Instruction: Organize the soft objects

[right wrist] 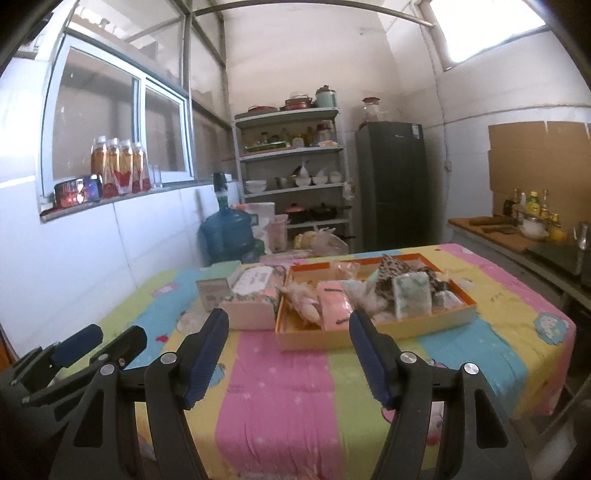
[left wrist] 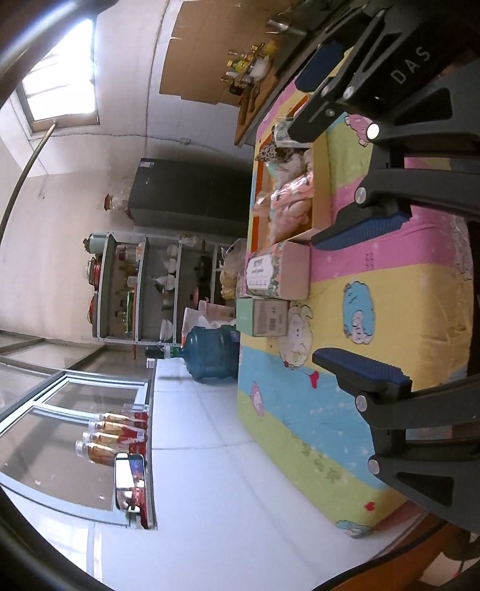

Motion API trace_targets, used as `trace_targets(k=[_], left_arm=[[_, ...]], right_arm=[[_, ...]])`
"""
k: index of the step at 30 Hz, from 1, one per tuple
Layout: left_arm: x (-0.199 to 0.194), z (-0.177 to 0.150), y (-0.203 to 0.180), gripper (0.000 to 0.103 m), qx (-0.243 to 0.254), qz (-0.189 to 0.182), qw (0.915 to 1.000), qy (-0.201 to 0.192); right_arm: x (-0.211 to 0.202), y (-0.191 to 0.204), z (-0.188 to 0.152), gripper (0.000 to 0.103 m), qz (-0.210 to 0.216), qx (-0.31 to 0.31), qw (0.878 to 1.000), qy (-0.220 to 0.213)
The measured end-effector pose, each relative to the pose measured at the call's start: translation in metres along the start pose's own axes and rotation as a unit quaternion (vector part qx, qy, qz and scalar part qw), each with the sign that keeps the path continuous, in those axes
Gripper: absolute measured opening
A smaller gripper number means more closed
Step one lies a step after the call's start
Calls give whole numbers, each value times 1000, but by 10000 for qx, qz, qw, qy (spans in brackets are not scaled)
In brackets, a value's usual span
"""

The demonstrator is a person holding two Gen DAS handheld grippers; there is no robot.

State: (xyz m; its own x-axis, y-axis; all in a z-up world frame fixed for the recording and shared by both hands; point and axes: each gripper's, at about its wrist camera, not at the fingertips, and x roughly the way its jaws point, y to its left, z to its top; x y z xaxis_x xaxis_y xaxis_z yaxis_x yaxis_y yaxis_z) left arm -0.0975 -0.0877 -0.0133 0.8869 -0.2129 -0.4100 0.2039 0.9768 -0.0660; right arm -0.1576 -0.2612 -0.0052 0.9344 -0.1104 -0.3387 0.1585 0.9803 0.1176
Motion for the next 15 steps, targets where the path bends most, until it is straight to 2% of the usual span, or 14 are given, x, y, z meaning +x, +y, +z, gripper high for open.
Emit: trace_targets(k=[7, 15], left_arm=[[-17, -7, 0, 55, 1, 233, 9997, -78], [-34, -9, 5, 55, 35, 372, 9991, -221]], right_arm=[[-20, -4, -9, 70, -305, -21, 9994, -146], [-32, 2, -14, 70, -307, -158, 9992, -218]])
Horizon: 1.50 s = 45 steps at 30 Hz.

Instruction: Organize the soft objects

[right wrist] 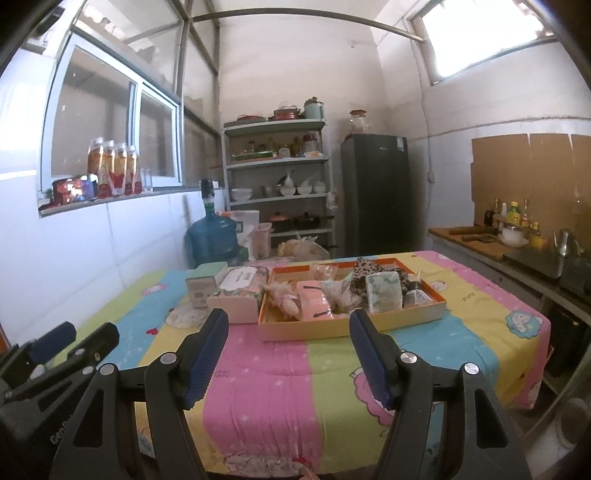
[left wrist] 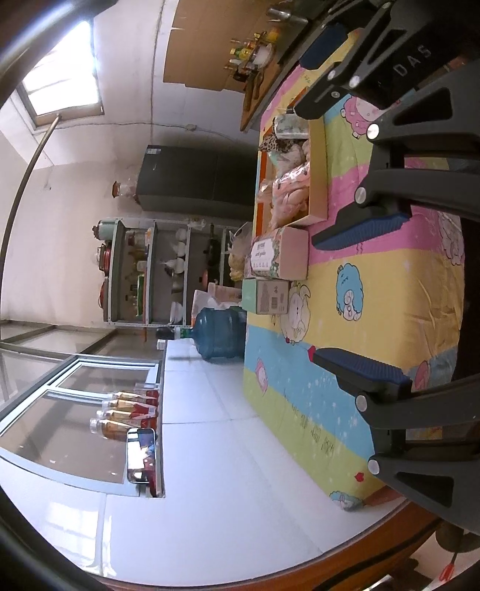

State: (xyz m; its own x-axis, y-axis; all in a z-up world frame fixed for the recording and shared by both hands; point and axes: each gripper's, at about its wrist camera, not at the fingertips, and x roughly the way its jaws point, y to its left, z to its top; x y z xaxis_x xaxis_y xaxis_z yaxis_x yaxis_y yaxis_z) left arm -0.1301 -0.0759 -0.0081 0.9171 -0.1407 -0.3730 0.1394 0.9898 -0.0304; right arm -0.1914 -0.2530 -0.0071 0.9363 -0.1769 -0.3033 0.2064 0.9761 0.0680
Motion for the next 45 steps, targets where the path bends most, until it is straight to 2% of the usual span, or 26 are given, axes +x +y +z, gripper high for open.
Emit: trace_targets(k=[45], left_arm=[[-8, -5, 3, 55, 10, 32, 10000, -23]], right_arm=[[-7, 7, -1, 71, 10, -106, 9999, -78]])
